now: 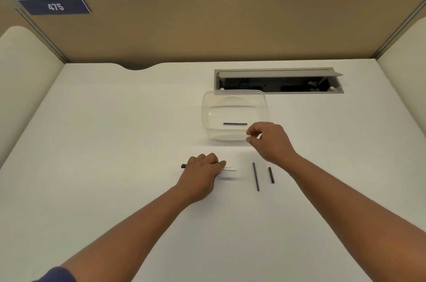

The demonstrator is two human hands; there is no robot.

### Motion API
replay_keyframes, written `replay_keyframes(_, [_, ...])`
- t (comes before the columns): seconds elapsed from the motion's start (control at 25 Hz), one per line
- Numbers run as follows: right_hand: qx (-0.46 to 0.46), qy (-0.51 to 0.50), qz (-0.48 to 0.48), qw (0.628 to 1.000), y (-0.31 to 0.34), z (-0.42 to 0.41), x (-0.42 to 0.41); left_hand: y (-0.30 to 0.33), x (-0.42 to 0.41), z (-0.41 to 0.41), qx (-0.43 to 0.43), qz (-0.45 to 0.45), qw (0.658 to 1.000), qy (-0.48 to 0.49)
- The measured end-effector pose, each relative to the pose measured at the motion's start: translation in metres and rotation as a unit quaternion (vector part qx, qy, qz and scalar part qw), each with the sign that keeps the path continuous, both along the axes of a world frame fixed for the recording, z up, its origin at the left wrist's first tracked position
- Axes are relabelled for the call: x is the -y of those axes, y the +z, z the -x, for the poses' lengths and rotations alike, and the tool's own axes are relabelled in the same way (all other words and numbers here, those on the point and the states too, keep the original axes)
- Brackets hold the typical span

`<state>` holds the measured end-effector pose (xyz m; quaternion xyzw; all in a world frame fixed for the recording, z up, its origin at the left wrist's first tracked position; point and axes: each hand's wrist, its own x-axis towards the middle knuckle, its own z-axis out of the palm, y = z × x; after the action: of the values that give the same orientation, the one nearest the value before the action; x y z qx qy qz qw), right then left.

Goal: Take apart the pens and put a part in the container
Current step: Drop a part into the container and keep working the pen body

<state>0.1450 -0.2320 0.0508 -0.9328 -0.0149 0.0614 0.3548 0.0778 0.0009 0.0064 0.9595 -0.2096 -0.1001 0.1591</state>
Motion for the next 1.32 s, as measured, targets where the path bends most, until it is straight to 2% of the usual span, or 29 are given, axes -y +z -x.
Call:
replay_keyframes(0.24, [-0.087, -0.004, 0.113, 0.990, -0.041, 0.057, 0.010, 0.007, 0.001, 0.028, 0.002, 0.009, 1.000, 0.015])
replay_keyframes(0.52, [-0.112, -0.023, 0.157, 0.981, -0.064, 0.085, 0.005, 0.005, -0.005, 0.054, -0.017, 0.026, 0.999, 0.044])
replay_keyframes(0.72, [-0.123, 0.006, 0.174, 0.977, -0.064, 0.098, 0.003, 0.004, -0.004, 0.065, -0.037, 0.045, 0.996, 0.063])
replay_keyframes(0.8, [-0.130, 0.018, 0.139, 0.982, -0.060, 0.104, 0.004, 0.005, -0.004, 0.068, -0.045, 0.064, 0.994, 0.077])
replay_keyframes(0.96, [-0.155, -0.004, -0.046, 0.987, -0.044, 0.115, 0.007, 0.008, -0.007, 0.072, -0.049, 0.080, 0.992, 0.088])
replay_keyframes(1.04, [-0.163, 0.002, -0.100, 0.982, -0.033, 0.118, 0.006, 0.010, -0.007, 0.074, -0.050, 0.081, 0.991, 0.090])
replay_keyframes(1.32, [-0.161, 0.050, -0.112, 0.979, -0.012, 0.131, 0.002, 0.017, -0.005, 0.079, -0.045, 0.092, 0.990, 0.096])
